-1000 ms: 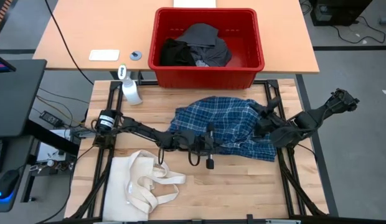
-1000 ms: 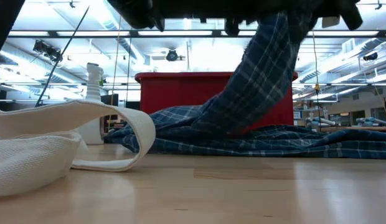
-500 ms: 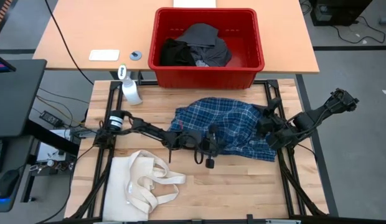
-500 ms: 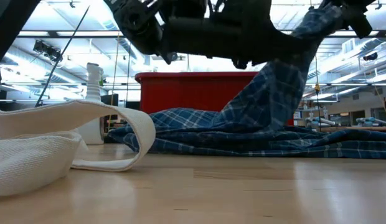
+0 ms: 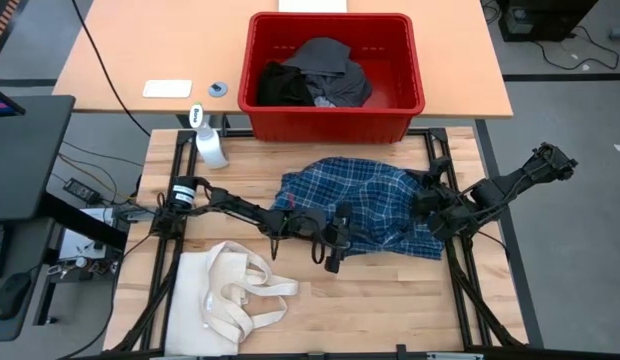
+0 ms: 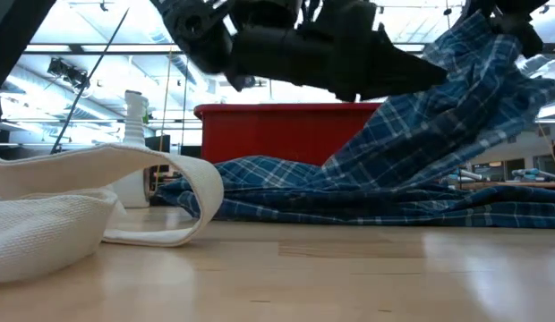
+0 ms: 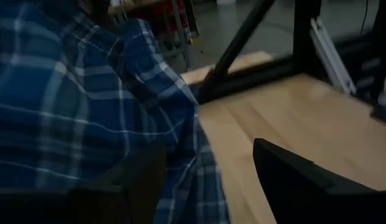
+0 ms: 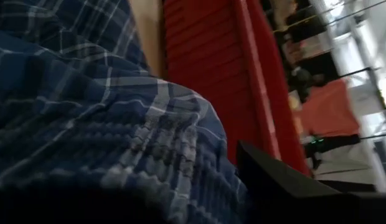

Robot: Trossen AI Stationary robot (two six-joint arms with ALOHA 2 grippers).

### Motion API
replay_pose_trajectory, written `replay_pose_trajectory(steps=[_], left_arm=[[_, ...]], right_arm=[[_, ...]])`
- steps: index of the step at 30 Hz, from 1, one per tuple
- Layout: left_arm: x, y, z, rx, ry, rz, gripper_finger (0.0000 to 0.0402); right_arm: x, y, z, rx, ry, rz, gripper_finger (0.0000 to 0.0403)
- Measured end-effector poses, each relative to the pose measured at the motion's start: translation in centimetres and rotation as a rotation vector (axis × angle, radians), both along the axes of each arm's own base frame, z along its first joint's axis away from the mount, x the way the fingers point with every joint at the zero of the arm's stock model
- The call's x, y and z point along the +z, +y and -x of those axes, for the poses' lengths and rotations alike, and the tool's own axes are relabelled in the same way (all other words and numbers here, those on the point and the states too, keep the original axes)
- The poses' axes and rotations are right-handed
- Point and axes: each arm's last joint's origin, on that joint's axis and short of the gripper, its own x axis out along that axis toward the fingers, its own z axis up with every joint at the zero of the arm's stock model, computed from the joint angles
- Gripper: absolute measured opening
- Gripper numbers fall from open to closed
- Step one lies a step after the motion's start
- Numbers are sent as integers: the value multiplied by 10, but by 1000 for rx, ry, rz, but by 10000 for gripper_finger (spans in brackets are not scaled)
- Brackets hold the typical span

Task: Fold Laundry from Bin
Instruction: Fold the blue pants

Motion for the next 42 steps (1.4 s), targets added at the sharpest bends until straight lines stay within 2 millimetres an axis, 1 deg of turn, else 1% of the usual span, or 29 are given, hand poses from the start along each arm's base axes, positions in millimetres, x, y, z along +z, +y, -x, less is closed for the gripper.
replay_pose_trajectory(steps=[3, 5, 10, 13, 18, 21, 26, 32, 36, 40, 42], left_arm=[[13, 3, 9, 55, 86, -63, 245], [17, 7, 17, 79, 184, -86, 243], [20, 25, 39, 153, 448, -134, 235], [17, 37, 52, 203, 589, -142, 230], [23, 57, 67, 271, 700, -154, 221], [19, 74, 71, 322, 757, -152, 216], [8, 99, 79, 389, 870, -129, 211], [-7, 116, 86, 414, 988, -87, 210], [-26, 119, 98, 385, 1040, -42, 210], [-41, 116, 112, 388, 1136, -25, 210], [-42, 114, 118, 398, 1156, -17, 210]], right_arm=[[-5, -3, 0, -23, 57, -29, 160], [-8, -6, 0, -50, 99, -41, 175], [-17, -12, 1, -134, 212, -84, 220], [-22, -14, -1, -175, 271, -125, 246], [-30, -15, -6, -215, 374, -185, 282], [-35, -16, -8, -236, 454, -185, 296], [-40, -17, -7, -301, 566, -147, 302], [-42, -17, -9, -306, 590, -153, 291], [-42, -17, -9, -316, 584, -162, 282], [-43, -16, -9, -319, 593, -184, 273], [-43, -16, -9, -318, 593, -186, 270]])
